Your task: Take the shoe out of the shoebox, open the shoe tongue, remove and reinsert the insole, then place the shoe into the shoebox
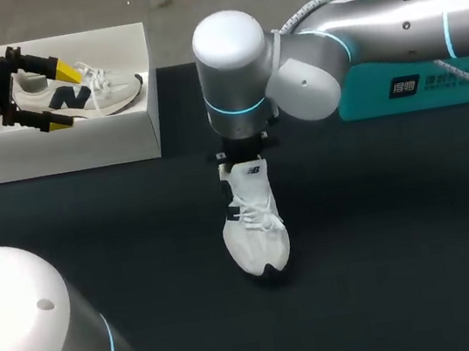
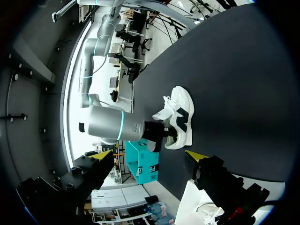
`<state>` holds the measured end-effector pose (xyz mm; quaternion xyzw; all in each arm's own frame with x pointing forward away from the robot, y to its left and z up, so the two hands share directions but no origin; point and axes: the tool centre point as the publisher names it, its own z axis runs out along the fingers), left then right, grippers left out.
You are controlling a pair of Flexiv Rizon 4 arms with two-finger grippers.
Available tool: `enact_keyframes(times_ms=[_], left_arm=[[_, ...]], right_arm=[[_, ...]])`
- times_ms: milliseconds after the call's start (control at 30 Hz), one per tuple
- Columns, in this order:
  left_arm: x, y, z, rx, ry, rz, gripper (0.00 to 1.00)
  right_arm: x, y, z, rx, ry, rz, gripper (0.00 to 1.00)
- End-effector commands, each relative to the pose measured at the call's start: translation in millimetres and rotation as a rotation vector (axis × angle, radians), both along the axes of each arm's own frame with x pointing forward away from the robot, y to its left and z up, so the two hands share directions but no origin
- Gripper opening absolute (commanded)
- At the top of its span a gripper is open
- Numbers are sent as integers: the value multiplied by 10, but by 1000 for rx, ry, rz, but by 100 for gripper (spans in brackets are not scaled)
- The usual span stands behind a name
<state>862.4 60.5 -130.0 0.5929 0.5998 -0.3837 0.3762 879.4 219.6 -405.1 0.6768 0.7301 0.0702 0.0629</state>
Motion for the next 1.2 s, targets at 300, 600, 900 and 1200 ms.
enact_keyframes(times_ms=[300, 600, 900, 1200], left_arm=[[-2, -2, 5, 4, 0, 0, 100], [-2, -2, 5, 4, 0, 0, 100], [-2, -2, 5, 4, 0, 0, 100], [-2, -2, 5, 4, 0, 0, 100]], right_arm=[[-38, 180, 15, 131, 12, 60, 0], [-32, 129, 363, -6, -75, 82, 0], [-128, 22, 396, -68, 21, 70, 0], [-263, -13, 46, -56, 112, 43, 0]])
